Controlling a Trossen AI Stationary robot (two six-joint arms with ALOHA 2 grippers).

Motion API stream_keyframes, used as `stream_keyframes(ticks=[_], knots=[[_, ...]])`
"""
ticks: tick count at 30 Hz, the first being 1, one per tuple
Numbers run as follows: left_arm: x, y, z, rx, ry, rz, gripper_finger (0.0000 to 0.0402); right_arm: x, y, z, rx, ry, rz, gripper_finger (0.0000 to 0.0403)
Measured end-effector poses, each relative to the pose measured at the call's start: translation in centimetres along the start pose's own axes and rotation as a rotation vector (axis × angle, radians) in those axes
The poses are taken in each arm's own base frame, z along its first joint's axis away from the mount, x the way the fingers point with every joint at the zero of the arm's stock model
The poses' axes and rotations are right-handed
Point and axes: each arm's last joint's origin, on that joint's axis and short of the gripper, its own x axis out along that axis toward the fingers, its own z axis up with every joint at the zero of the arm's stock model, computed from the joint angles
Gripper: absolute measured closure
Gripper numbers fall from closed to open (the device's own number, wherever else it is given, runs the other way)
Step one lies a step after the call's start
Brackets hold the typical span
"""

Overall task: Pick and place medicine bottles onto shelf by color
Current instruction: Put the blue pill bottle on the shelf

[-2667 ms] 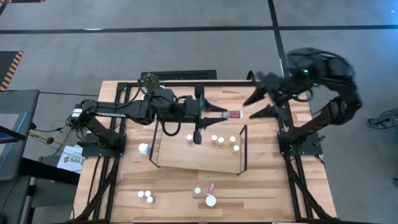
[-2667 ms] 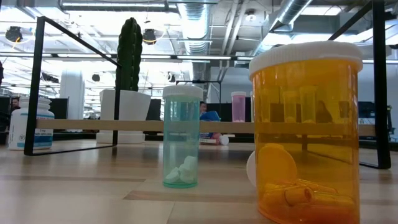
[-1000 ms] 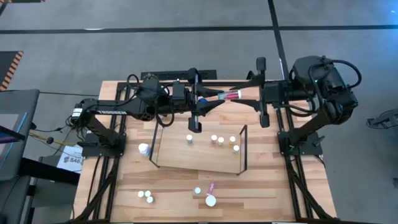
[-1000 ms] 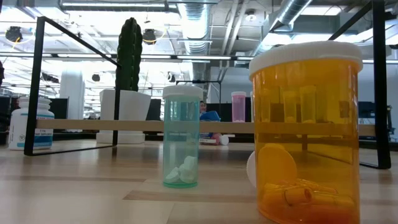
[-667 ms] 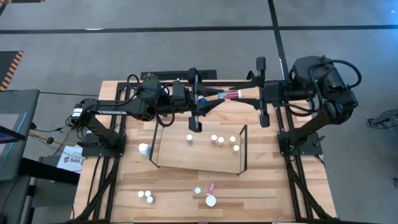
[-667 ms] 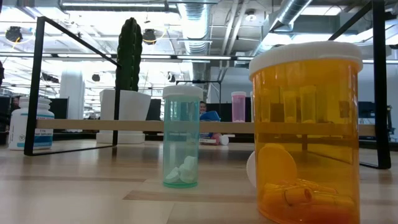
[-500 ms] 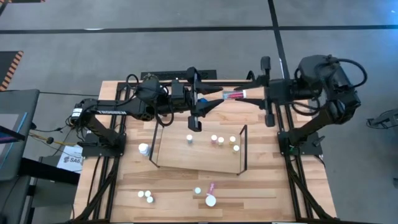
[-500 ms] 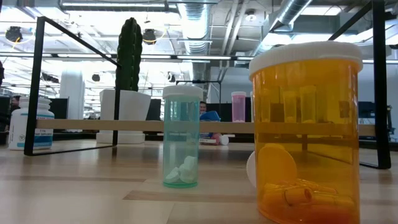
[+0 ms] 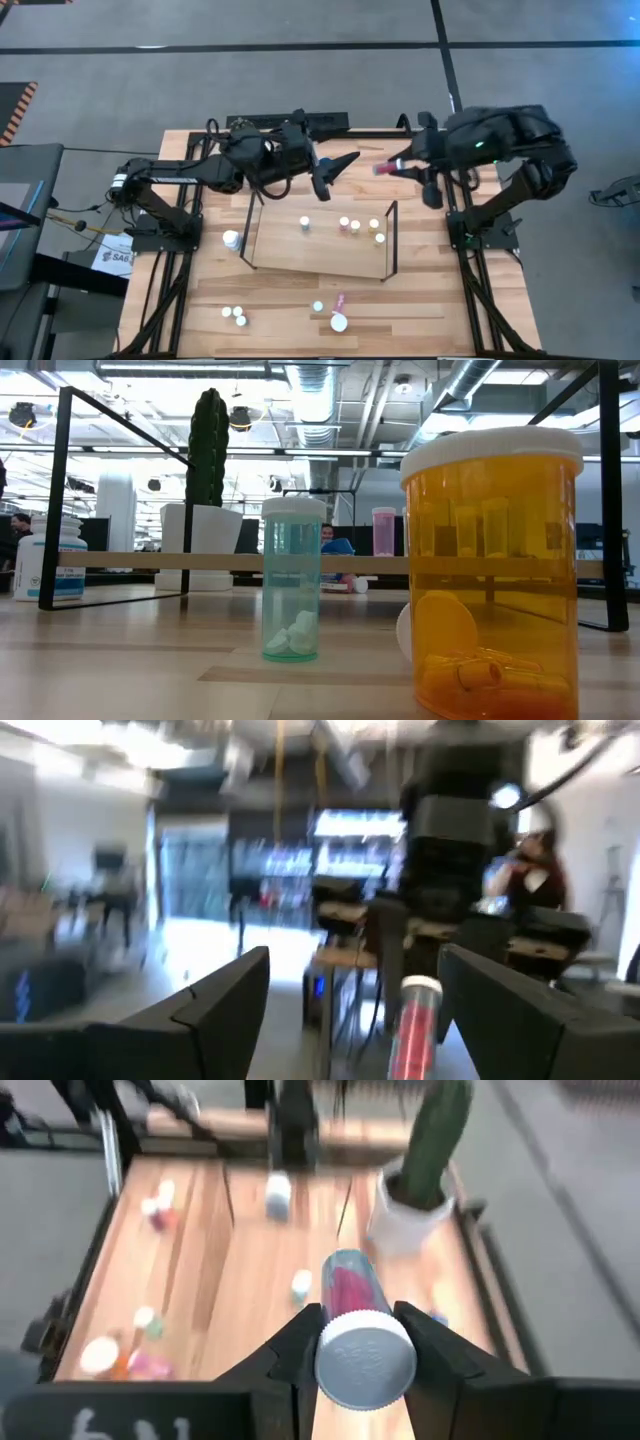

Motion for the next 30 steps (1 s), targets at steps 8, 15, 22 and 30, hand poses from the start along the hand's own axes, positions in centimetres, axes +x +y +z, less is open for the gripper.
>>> stream_keyframes(ticks=[8, 15, 22, 30], knots=[[-4.0, -0.3, 0.4, -0.140, 0.272, 0.165, 0.0121, 4.5, 0.9, -0.2, 0.068, 0.199, -0.015, 0.0276], [-8.9, -0.9, 1.9, -0.154, 0.415, 0.221, 0.0120, 9.1, 1.8, 0.4, 0.057, 0.265, -0.010, 0.0271], [-12.1, -1.6, 1.9, -0.254, 0.556, 0.211, 0.0120, 15.5, 2.0, 0.5, 0.139, 0.351, -0.051, 0.0272], [-14.4, -3.0, 0.7, -0.238, 0.724, 0.200, 0.0120, 23.3, 2.7, -1.4, 0.266, 0.529, -0.121, 0.0269]])
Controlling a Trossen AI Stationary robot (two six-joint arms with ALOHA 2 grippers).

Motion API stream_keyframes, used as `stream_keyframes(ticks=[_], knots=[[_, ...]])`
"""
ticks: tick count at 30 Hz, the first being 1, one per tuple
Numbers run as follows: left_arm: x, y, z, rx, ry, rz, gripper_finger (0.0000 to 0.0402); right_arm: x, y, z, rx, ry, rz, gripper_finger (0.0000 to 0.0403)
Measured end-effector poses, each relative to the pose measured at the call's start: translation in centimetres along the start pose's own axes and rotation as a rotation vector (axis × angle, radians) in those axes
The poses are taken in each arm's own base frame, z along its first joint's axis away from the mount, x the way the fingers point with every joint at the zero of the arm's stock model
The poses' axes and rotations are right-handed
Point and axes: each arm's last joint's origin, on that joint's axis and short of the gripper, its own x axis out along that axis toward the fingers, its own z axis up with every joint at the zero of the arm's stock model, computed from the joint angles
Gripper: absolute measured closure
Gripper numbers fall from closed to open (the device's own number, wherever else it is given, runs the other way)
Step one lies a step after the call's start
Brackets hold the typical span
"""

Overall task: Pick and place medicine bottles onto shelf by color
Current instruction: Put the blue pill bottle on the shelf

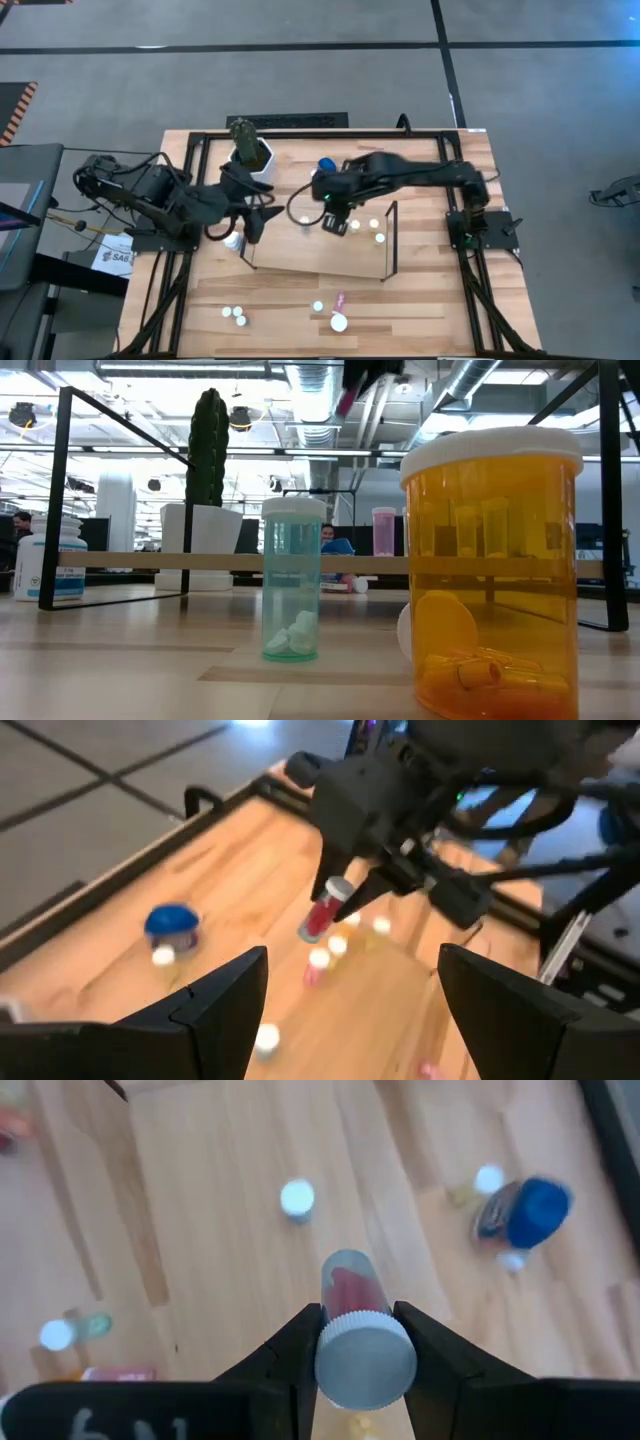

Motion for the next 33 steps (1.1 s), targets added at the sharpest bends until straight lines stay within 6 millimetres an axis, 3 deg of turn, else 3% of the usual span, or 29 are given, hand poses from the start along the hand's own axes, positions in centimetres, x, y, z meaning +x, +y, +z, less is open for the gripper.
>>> stream_keyframes(ticks=[9, 18, 28, 33], knots=[[-1.5, -1.1, -2.0, 0.059, 0.053, -0.021, 0.0120, 6.7, 2.0, 0.8, 0.010, 0.113, -0.012, 0.0269], [-2.9, -2.1, -3.5, 0.032, 0.082, -0.050, 0.0120, 11.2, 3.1, 0.2, -0.038, 0.253, -0.030, 0.0269], [-3.9, -2.6, -4.1, 0.010, 0.057, -0.065, 0.0120, 13.8, 3.0, -0.4, -0.089, 0.305, -0.046, 0.0270], [-3.9, -2.7, -4.1, -0.006, 0.055, -0.072, 0.0120, 14.1, 2.5, -0.2, -0.081, 0.306, -0.043, 0.0269]])
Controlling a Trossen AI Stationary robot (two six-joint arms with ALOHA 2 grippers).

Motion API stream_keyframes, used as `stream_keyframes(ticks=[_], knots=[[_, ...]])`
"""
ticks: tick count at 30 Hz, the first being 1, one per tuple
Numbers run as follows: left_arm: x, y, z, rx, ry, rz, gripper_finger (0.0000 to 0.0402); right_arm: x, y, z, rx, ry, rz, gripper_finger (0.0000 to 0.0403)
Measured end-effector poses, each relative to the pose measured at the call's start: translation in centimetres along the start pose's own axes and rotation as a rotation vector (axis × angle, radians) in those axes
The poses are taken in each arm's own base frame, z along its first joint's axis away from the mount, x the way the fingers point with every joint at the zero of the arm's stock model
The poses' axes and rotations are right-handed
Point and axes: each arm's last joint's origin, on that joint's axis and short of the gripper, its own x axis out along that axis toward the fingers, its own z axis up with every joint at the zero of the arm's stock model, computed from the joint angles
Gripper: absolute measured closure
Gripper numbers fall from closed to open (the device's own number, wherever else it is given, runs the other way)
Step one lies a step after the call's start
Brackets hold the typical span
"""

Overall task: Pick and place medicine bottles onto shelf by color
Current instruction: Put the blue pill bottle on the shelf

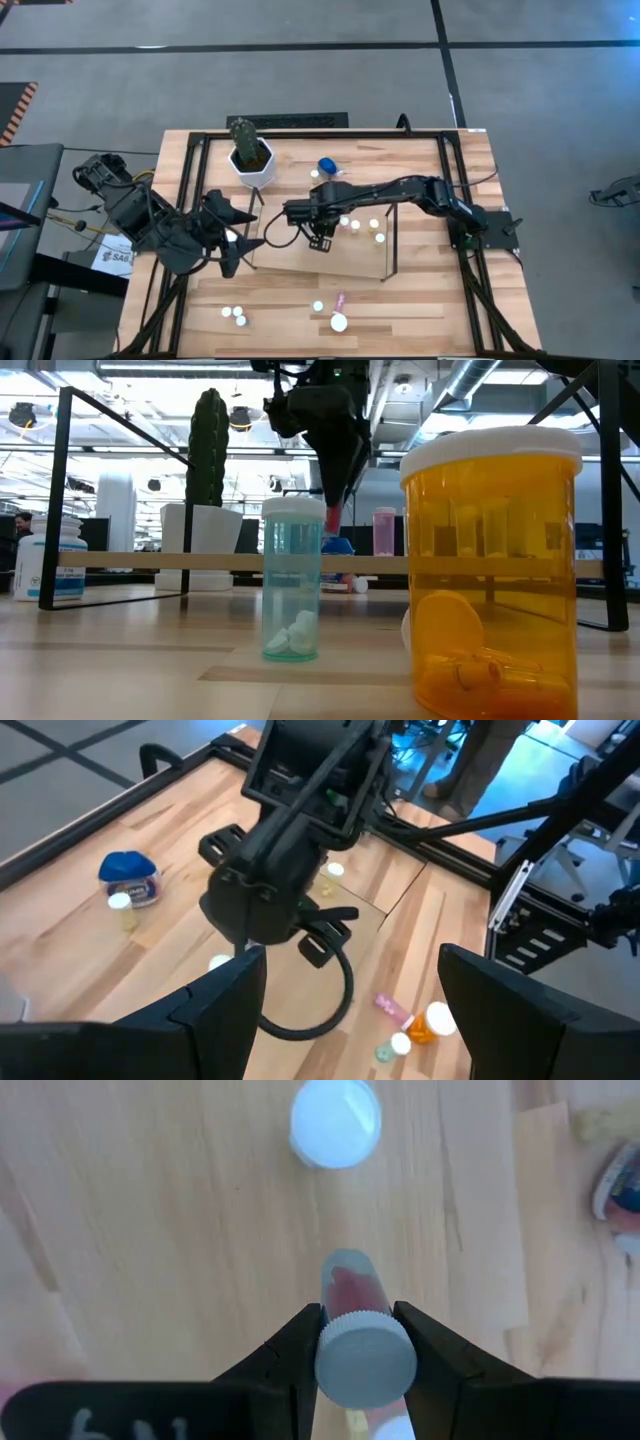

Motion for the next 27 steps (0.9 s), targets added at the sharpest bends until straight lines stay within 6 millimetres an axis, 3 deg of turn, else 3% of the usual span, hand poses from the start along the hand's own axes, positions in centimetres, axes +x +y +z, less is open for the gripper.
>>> stream_keyframes(ticks=[27], knots=[[0.00, -0.03, 0.11, -0.034, -0.020, 0.006, 0.0120, -0.03, 0.07, -0.13, 0.045, 0.033, 0.061, 0.0269]])
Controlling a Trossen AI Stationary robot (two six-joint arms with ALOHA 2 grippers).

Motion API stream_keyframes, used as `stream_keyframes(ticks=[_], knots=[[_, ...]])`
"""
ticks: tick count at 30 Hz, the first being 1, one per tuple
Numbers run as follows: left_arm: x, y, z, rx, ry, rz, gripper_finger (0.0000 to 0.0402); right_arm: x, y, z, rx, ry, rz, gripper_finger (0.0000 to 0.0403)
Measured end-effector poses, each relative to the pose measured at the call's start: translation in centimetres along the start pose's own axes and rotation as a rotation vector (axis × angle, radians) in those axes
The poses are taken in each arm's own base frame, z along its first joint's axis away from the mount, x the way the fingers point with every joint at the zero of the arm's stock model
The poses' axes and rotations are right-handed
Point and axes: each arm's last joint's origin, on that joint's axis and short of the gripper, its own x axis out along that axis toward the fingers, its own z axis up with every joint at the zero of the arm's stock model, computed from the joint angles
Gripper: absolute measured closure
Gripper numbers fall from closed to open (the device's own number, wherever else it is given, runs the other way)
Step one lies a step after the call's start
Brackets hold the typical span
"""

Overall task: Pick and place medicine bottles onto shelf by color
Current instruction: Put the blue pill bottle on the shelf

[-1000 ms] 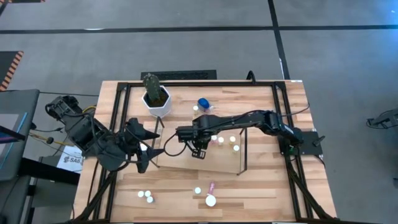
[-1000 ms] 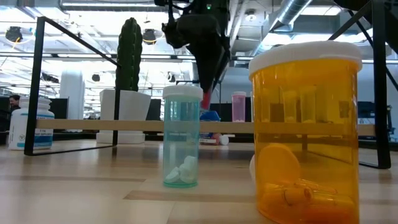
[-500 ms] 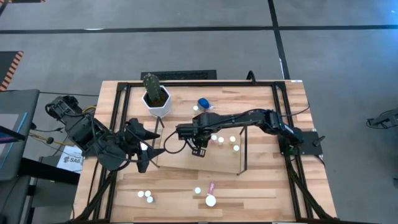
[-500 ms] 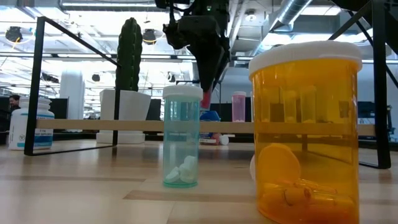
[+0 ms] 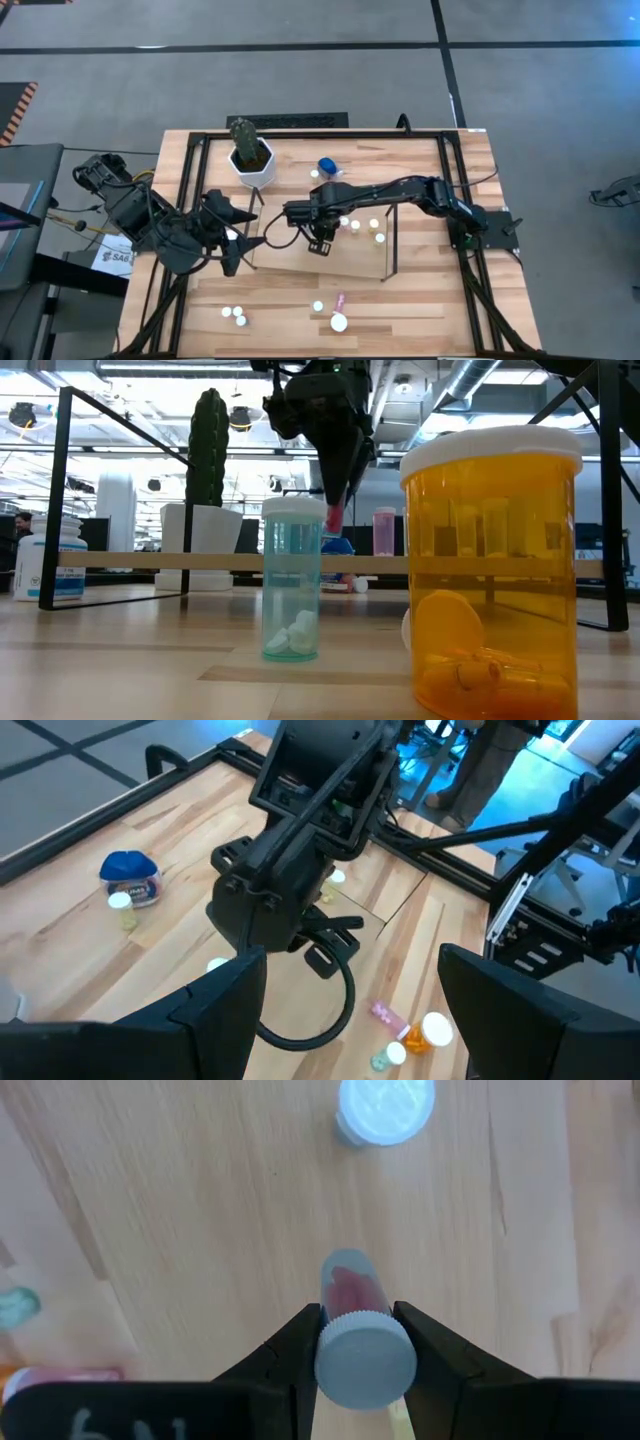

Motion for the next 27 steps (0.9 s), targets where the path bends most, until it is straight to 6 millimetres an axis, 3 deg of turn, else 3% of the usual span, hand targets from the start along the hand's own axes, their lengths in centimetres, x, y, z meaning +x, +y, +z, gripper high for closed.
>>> stream_keyframes(ticks=[11, 15, 27], knots=[[0.0, -0.6, 0.8, -0.045, -0.106, -0.013, 0.0120, 0.1, -1.1, 0.3, 0.030, 0.009, -0.002, 0.0269], [0.2, -0.7, 1.3, -0.056, -0.140, -0.022, 0.0120, 1.8, -1.6, 0.7, 0.036, 0.055, -0.018, 0.0269], [1.0, -0.2, 2.4, -0.076, -0.177, 0.005, 0.0120, 1.7, -3.1, 1.3, -0.006, 0.039, 0.017, 0.0269]])
